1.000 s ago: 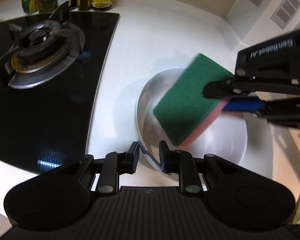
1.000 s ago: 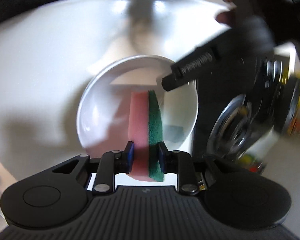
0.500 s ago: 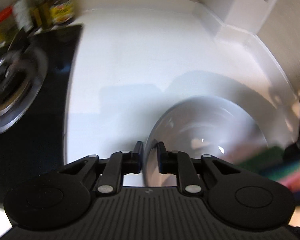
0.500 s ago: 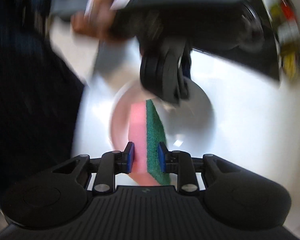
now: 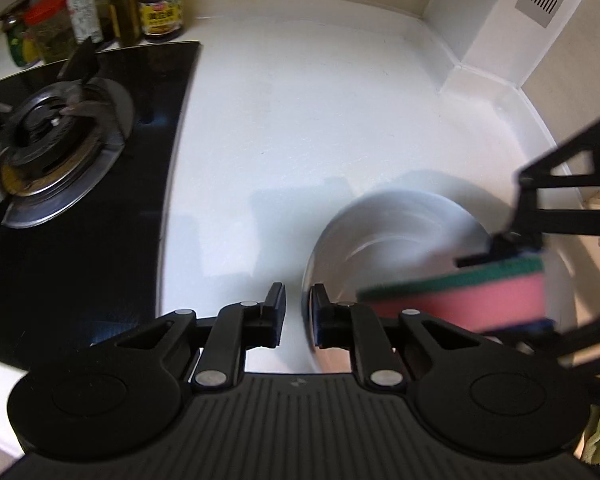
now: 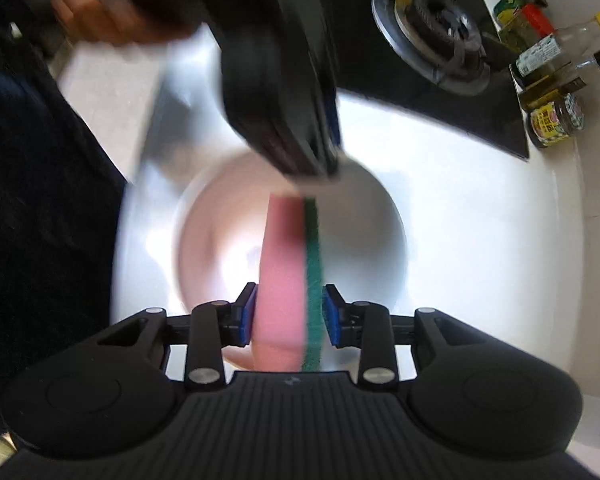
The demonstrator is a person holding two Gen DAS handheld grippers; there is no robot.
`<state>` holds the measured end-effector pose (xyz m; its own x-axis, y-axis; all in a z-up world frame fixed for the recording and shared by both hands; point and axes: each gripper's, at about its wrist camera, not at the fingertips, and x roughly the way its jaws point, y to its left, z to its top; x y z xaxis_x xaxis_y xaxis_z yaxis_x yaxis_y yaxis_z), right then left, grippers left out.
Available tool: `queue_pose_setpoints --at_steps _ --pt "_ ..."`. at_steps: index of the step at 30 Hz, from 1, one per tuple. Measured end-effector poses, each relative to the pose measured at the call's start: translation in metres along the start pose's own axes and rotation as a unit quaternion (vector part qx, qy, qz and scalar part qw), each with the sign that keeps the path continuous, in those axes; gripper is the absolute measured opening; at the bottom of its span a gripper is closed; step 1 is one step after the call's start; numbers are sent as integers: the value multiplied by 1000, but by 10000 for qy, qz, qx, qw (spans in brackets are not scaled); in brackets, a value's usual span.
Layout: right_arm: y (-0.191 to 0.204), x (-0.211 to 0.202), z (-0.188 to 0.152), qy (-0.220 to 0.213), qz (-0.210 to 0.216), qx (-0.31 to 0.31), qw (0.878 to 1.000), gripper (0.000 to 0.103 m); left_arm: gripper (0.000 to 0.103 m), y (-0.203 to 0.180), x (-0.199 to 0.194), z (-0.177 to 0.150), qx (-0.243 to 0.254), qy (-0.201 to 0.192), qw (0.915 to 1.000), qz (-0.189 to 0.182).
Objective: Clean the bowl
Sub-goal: 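Hold the bowl with the left gripper while the right gripper scrubs its inside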
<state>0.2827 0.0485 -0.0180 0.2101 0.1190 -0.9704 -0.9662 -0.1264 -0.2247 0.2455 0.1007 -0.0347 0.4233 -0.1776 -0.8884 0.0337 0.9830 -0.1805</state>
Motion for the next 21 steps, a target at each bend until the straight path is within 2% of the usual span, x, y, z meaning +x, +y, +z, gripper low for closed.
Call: queue_pose_setpoints --at_steps 4,6,8,10,11,13,15,16,17,19,20,21 --pt "10 0 -2 -141 -390 -271 9988 27 16 3 -2 -15 -221 82 9997 31" --pt "18 -1 -5 -46 -664 -792 9946 27 16 1 4 -16 -188 190 9996 47" --pt "20 1 -6 119 -703 -1149 9908 27 16 -2 10 -17 -154 249 9995 90" --pt "29 3 -1 78 -909 -2076 9740 27 16 -4 16 -17 -102 286 9995 133" --pt "35 7 1 33 -1194 -2592 9584 27 16 -4 18 -17 -79 303 9994 120" --pt "48 15 1 -57 -1682 -3619 9169 27 17 -5 20 -17 51 304 9994 130" --pt "64 27 -21 -259 -2035 -5404 8160 27 20 -8 24 -18 251 342 9990 163" --pt "65 31 -26 -233 -2120 -5645 7974 27 25 -10 26 -19 367 367 9985 173" --pt "65 39 -37 -234 -2315 -6104 7571 27 26 -14 29 -22 496 377 9978 214" --pt "58 52 -55 -207 -2648 -6690 6942 26 27 -20 32 -26 690 285 9963 422" --pt "55 58 -62 -179 -2786 -6929 6648 26 27 -22 33 -27 774 226 9952 561" --pt "53 64 -64 -65 -2795 -6961 6613 26 26 -23 34 -27 804 207 9947 609"
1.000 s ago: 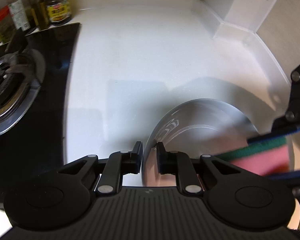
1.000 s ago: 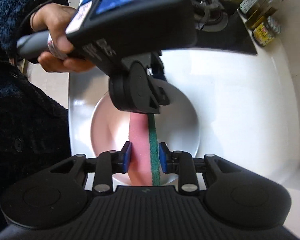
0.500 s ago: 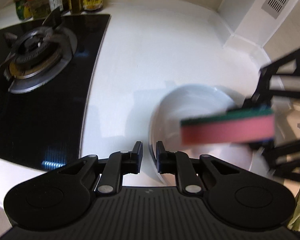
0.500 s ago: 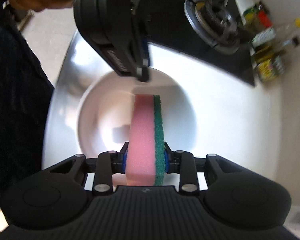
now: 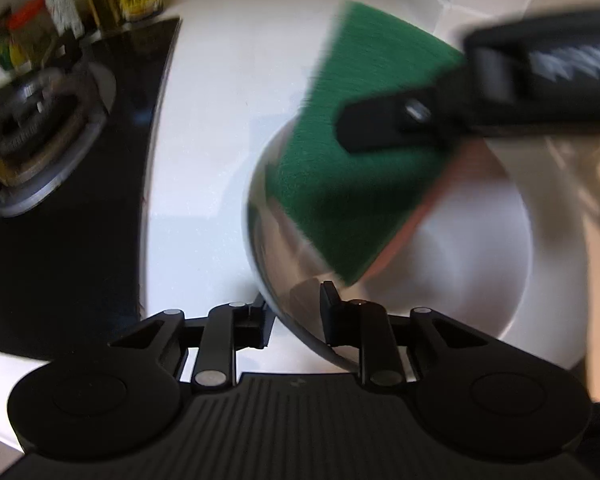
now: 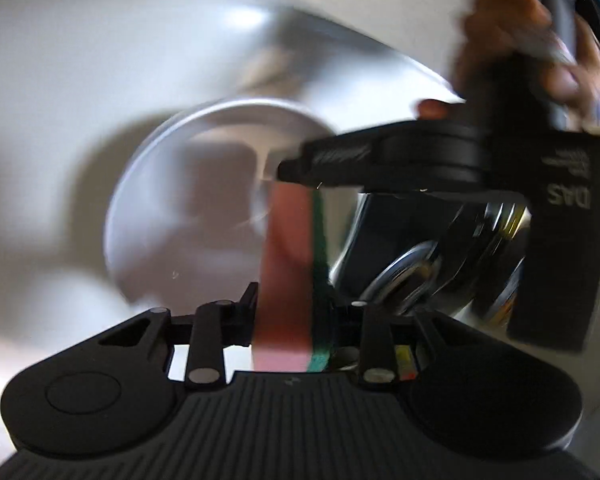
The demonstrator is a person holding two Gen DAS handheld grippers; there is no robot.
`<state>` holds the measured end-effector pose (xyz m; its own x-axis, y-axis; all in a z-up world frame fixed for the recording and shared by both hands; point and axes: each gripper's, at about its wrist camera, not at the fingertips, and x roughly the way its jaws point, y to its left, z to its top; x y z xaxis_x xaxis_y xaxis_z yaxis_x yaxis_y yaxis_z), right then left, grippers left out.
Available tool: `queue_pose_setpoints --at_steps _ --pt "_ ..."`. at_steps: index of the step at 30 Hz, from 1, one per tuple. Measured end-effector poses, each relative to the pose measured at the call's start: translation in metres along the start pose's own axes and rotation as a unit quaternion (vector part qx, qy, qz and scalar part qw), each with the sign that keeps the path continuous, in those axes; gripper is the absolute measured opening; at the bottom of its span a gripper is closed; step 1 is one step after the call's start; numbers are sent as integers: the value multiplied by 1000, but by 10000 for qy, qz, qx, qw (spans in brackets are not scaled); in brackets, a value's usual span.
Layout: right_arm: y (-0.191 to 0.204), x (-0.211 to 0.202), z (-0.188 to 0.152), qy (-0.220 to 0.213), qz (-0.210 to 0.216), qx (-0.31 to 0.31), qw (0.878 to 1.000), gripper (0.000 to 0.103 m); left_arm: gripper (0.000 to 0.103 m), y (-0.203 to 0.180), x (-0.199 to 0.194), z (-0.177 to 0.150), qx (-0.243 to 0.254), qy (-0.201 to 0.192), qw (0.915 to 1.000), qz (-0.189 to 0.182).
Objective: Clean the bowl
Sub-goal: 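Hold the bowl with the left gripper while the right gripper scrubs its inside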
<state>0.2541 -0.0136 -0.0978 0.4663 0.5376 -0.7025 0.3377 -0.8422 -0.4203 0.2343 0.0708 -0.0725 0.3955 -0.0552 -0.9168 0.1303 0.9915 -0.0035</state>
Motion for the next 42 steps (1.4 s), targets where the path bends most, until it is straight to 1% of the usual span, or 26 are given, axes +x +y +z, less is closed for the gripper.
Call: queue_pose_setpoints --at_steps 2,4,5,7,10,11,13,14,15,18,21,22,23,24,25,26,28,29,30,31,33,36,37,38,40,42 --pt "7 9 2 148 147 -144 9997 26 25 1 1 -1 27 -52 10000 15" --pt "9 13 7 257 426 -125 9987 26 24 1 2 -2 41 -95 9999 45" --pt "6 14 9 377 667 -2 9971 26 24 1 3 -3 54 -142 9998 97" --pt "2 14 10 468 964 152 9941 26 24 1 6 -3 14 -205 9997 127" --pt "-3 11 10 459 1417 317 9883 26 24 3 9 1 -79 -297 9995 117" --pt "-7 9 9 418 1712 479 9832 26 24 3 10 2 -83 -323 9994 105" --pt "-14 5 7 349 2005 750 9762 26 24 4 11 5 -111 -372 9992 76" --pt "-22 0 5 280 2230 1058 9687 26 25 5 12 7 -135 -396 9991 60" --pt "-32 -2 0 165 2518 1450 9567 26 25 5 13 9 -141 -411 9990 41" --pt "-56 -2 -11 -161 3071 2423 9202 26 27 5 15 15 -206 -414 9989 -85" --pt "-72 1 -30 -561 3510 3461 8683 26 31 4 19 20 -205 -429 9988 -95" --pt "-75 2 -37 -669 3611 3817 8482 26 33 3 20 21 -176 -444 9988 -87" --pt "-77 4 -46 -776 3704 4176 8260 26 33 1 21 23 -149 -453 9988 -70" --pt "-78 7 -56 -881 3780 4584 7995 26 35 1 22 23 -134 -460 9988 -62" --pt "-79 9 -66 -993 3845 5013 7687 26 37 1 24 25 -127 -482 9987 -62" --pt "-77 11 -80 -1141 3887 5561 7257 26 37 0 25 27 -117 -486 9987 -67" --pt "-73 12 -92 -1266 3901 6047 6827 26 40 0 27 31 -96 -493 9987 -79" --pt "-69 13 -99 -1339 3884 6369 6524 26 40 -1 28 33 -85 -497 9987 -85" --pt "-64 13 -108 -1406 3868 6719 6158 26 41 0 30 35 -66 -497 9987 -94" --pt "-56 13 -118 -1506 3842 7137 5660 26 42 0 31 37 -63 -484 9987 -125" --pt "-44 9 -129 -1653 3782 7523 5135 26 42 2 32 42 -59 -444 9988 -202" --pt "-22 1 -148 -1791 3711 8036 4295 26 35 9 32 54 -155 -367 9986 -340" --pt "-16 -6 -152 -1772 3632 8112 4227 26 30 16 32 60 -290 -273 9981 -472" --pt "-15 -13 -152 -1640 3527 8117 4358 26 28 19 30 63 -376 -234 9977 -522" --pt "-15 -38 -139 -1138 3203 8014 4922 26 21 28 22 65 -596 -192 9963 -582" --pt "-14 -70 -123 -630 2848 7849 5466 26 20 31 13 62 -703 -231 9958 -545"
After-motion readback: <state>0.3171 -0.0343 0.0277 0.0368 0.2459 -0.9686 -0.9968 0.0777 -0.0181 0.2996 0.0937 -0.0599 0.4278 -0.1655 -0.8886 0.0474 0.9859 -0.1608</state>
